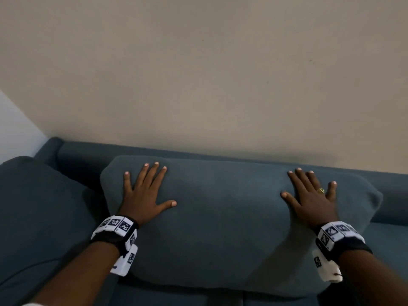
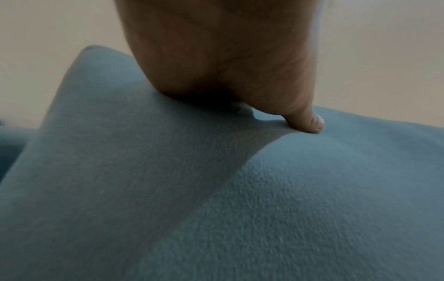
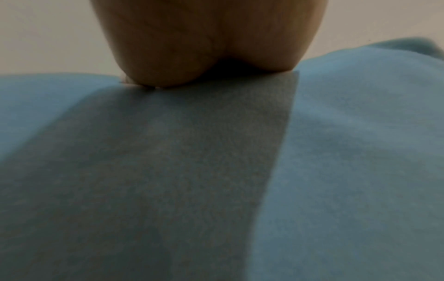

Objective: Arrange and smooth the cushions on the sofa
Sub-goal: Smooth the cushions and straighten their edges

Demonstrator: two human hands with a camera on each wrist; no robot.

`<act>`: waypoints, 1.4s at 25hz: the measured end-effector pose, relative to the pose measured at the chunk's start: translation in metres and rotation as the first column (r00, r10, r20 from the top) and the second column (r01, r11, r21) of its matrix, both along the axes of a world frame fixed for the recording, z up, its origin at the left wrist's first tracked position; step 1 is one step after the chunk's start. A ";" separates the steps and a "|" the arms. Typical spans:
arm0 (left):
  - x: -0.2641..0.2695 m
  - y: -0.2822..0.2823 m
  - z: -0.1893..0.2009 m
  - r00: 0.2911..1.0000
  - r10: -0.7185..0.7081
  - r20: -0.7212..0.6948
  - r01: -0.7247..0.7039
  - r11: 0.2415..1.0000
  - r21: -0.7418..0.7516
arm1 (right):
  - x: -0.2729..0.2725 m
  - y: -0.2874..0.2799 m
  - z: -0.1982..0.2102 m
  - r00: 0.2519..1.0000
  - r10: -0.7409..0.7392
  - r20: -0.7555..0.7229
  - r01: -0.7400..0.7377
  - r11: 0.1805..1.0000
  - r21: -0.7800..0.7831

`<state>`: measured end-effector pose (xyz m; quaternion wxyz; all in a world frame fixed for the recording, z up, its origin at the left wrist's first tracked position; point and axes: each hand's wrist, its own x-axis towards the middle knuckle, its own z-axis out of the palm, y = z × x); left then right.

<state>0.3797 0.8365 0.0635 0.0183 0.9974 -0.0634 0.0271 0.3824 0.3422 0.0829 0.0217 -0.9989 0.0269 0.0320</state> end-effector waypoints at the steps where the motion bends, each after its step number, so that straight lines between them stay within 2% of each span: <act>1: -0.008 0.004 0.003 1.000 -0.004 0.014 0.004 1.000 -0.004 | -0.005 0.011 0.001 0.999 -0.042 0.023 0.041 0.998 0.043; 3: -0.032 0.009 0.007 0.999 0.022 0.033 -0.020 0.999 -0.042 | -0.014 0.051 0.005 0.993 -0.115 0.038 0.108 0.982 0.153; 5: -0.069 0.014 0.001 0.992 0.125 0.016 -0.121 0.981 -0.149 | -0.028 0.106 0.004 0.996 -0.090 0.015 0.086 0.978 0.188; 7: -0.124 0.017 -0.009 0.974 0.219 -0.053 -0.225 0.955 -0.193 | -0.052 0.165 -0.002 0.998 0.055 0.015 -0.057 0.983 0.175; 9: -0.189 0.021 -0.020 0.978 0.187 -0.091 -0.197 0.973 -0.119 | -0.078 0.220 -0.006 0.960 0.281 -0.013 -0.273 0.943 0.188; 12: -0.288 0.053 -0.016 0.930 0.320 -0.183 -0.317 0.947 0.047 | -0.124 0.305 -0.010 0.765 0.620 -0.174 -0.564 0.776 0.283; 15: -0.357 0.107 0.010 0.863 0.498 -0.084 -0.494 0.867 0.066 | -0.170 0.374 0.000 0.586 0.766 -0.265 -0.672 0.642 0.369; 18: -0.402 0.172 0.034 0.722 0.692 0.013 -0.692 0.721 0.050 | -0.204 0.439 0.028 0.442 0.854 -0.273 -0.769 0.518 0.374; 20: -0.414 0.214 0.051 0.645 0.764 0.017 -0.764 0.645 0.014 | -0.216 0.488 0.050 0.373 0.893 -0.252 -0.835 0.441 0.330; 22: -0.413 0.252 0.061 0.593 0.804 -0.025 -0.804 0.591 -0.070 | -0.215 0.539 0.067 0.342 0.916 -0.208 -0.878 0.391 0.278; 24: -0.405 0.292 0.062 0.559 0.824 -0.094 -0.825 0.542 -0.161 | -0.200 0.599 0.078 0.315 0.938 -0.145 -0.929 0.336 0.155; 28: -0.396 0.354 0.046 0.493 0.843 -0.216 -0.869 0.464 -0.175 | -0.146 0.695 0.104 0.249 0.961 -0.120 -0.962 0.231 -0.146; 30: -0.401 0.357 0.036 0.533 0.825 -0.187 -0.846 0.515 -0.139 | -0.122 0.729 0.111 0.216 0.961 -0.172 -0.964 0.182 -0.196; 32: -0.404 0.352 0.023 0.602 0.791 -0.109 -0.797 0.587 -0.142 | -0.103 0.766 0.107 0.199 0.952 -0.232 -0.976 0.172 -0.132; 35: -0.410 0.340 0.012 0.607 0.794 -0.019 -0.782 0.594 -0.189 | -0.076 0.806 0.098 0.208 0.934 -0.291 -0.971 0.163 -0.173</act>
